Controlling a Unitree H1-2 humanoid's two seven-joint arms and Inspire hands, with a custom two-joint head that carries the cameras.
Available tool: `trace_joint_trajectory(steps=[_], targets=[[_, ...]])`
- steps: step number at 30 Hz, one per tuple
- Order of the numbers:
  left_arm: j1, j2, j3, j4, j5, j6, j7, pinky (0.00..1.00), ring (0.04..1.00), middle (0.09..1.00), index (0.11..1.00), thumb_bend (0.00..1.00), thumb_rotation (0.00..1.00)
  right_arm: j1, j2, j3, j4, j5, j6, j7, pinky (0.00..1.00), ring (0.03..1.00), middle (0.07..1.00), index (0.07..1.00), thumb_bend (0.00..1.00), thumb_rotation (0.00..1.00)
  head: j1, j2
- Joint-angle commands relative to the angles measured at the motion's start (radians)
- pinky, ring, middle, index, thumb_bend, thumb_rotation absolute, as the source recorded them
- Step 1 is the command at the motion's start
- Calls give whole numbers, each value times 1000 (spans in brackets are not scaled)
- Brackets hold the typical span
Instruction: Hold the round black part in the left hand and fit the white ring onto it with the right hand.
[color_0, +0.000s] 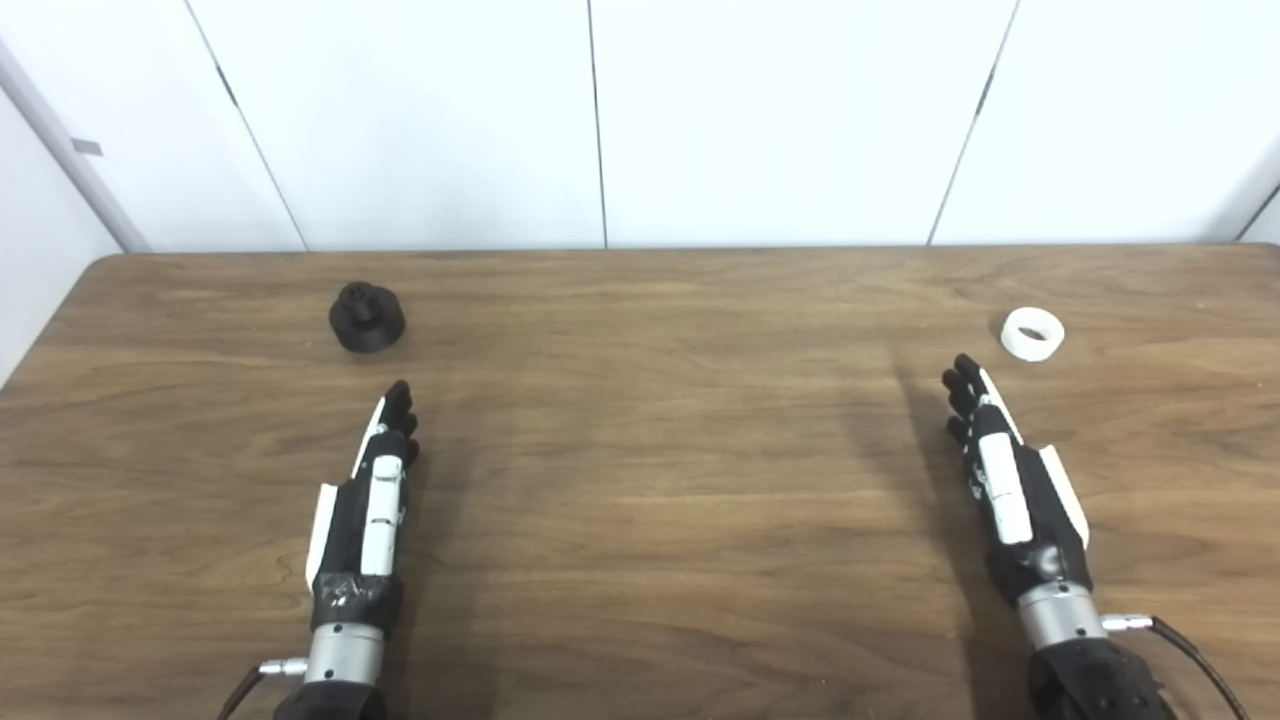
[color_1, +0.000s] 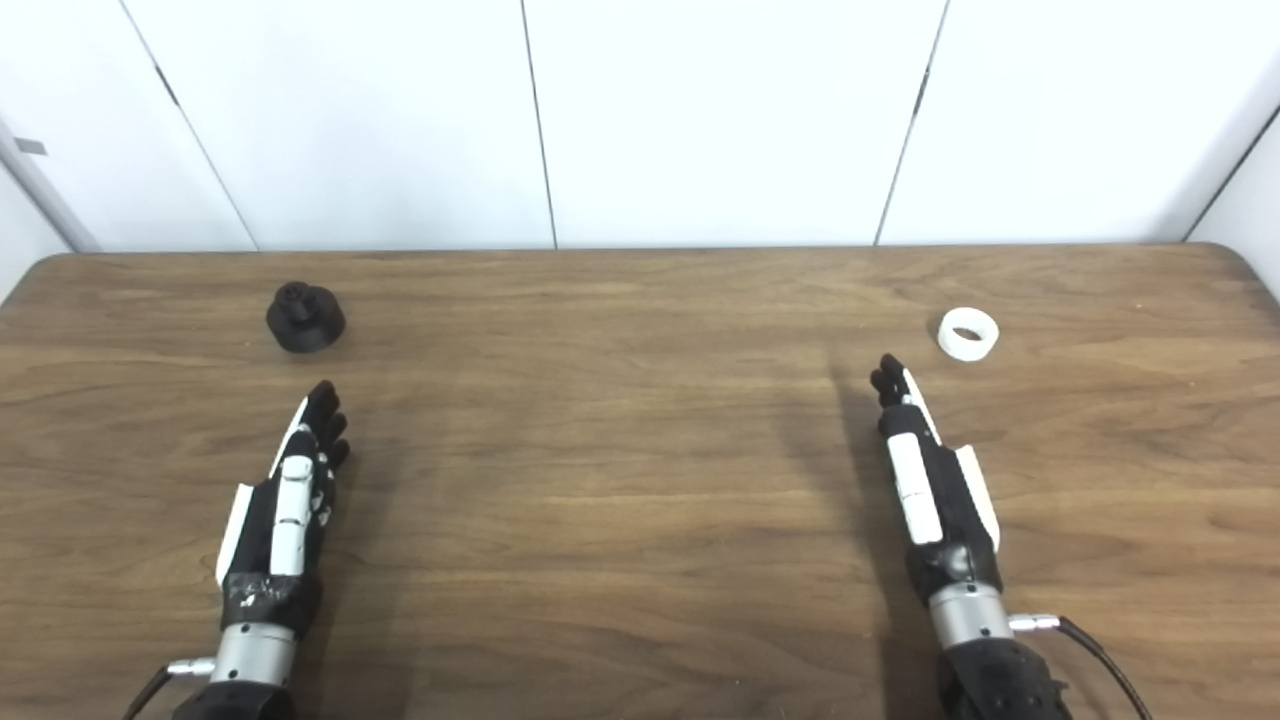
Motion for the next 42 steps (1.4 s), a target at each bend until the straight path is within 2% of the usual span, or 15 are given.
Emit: trace_joint_trajectory(steps=[1,11,16,19,23,25,30,35,42], targets=[[-5,6,0,-22,-5,-14,5,1000,1000,1000,990,435,932,-12,-5,-6,-28,0,-33,-7,1000,991,962,967,580,1000,1,-3],[-6,5,1,-17,-7,-18,4,1000,1000,1000,988,420,929,-11,-5,-3,-33,-2,-23,-6,1000,1000,963,968,590,1000,2,-2],[-4,0,-4,-17,7,-18,9,1000,1000,1000,988,421,941,-10,-6,-9,-27,11,-22,-3,1000,1000,965,966,603,1000,27,-24],[-3,-3,-10,-8,17,-25,10,1000,1000,1000,984,426,929,-8,-12,-11,-19,14,-23,0,1000,998,966,970,605,1000,54,-42],[-2,-15,-18,4,29,-30,16,1000,1000,1000,977,418,902,-7,-26,-16,5,27,-49,10,1000,1000,968,974,583,1000,125,-76],[-2,-22,-23,12,39,-34,22,1000,1000,1000,972,455,869,-9,-34,-19,25,39,-71,16,1000,996,968,980,555,1000,157,-89],[-6,-35,-41,33,51,-47,31,1000,1000,1000,977,506,842,-14,-58,-26,64,59,-103,34,1000,999,977,995,561,1000,235,-118],[-15,-47,-54,69,69,-85,43,1000,1000,1000,978,513,849,-13,-77,-34,82,72,-115,45,1000,1000,977,994,569,1000,287,-140],[-24,-59,-67,97,103,-90,61,1000,1000,1000,979,555,862,-18,-89,-37,111,108,-134,64,1000,1000,995,1000,564,1000,327,-164]])
